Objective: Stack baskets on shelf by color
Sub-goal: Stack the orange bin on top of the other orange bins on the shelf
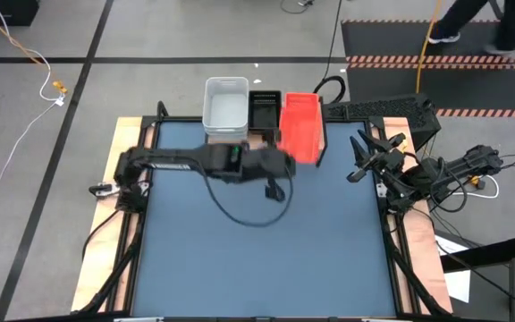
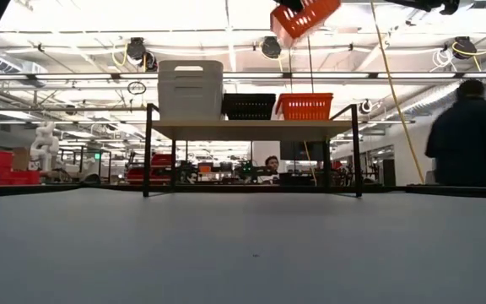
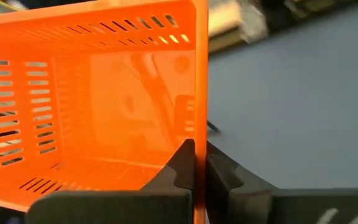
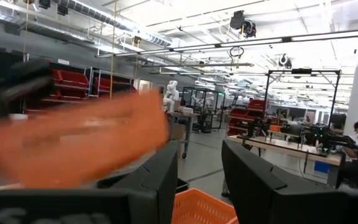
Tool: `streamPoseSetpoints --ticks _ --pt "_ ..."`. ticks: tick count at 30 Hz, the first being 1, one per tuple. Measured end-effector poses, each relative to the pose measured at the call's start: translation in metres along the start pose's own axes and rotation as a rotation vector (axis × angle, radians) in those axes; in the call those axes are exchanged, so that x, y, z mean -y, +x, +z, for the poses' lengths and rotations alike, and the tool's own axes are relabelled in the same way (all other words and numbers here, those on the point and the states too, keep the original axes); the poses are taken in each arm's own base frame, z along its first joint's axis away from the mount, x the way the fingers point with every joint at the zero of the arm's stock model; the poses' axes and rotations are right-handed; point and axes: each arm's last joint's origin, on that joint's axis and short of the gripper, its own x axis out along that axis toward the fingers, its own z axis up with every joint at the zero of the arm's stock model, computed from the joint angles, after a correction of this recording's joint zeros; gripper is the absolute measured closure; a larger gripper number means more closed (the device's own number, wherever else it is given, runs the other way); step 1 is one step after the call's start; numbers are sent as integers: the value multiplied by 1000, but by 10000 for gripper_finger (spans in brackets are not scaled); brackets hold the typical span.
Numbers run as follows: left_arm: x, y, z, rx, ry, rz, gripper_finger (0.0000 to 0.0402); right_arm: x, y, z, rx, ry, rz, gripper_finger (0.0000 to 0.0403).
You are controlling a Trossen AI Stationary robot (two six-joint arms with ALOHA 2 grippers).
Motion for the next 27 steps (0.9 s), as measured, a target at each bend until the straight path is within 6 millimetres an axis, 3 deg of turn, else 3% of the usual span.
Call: streamPoseSetpoints --ticks 3,8,15,19,24,27 --pt "-31 7 0 83 -23 34 394 0 0 0 2 2 0 284" --pt "-77 36 -10 222 -54 30 397 0 0 0 1 8 -1 284" --pt "-125 54 -34 264 -173 28 397 0 0 0 0 -24 -2 284" --pt "-133 70 -48 238 -240 -14 397 0 0 0 -3 -41 -5 284" --pt "-124 97 -59 171 -246 -46 390 1 0 -1 -21 -42 -24 284" --pt "-118 101 -63 128 -240 -64 385 1 0 -1 -38 -44 -42 284"
